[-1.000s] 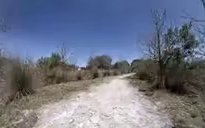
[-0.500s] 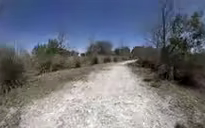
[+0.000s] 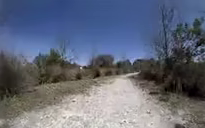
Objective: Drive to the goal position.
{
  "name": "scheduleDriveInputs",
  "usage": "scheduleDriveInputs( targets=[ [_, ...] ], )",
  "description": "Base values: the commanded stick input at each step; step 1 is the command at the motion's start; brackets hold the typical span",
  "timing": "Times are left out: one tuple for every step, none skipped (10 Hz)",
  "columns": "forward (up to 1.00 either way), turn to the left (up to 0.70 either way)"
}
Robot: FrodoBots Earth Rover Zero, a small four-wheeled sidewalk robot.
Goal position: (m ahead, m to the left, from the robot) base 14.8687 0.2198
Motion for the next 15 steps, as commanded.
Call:
scheduleDriveInputs(
  targets=[
    [0.50,0.00],
    [0.50,0.00],
    [0.50,0.00],
    [0.50,0.00],
    [0.50,-0.06],
    [0.50,-0.50],
    [0.50,-0.29],
    [0.50,-0.09],
    [0.50,-0.03],
    [0.50,0.00],
    [0.50,0.00],
    [0.50,0.00],
    [0.50,0.00],
    [0.50,0.00],
    [0.50,0.00]
  ],
)
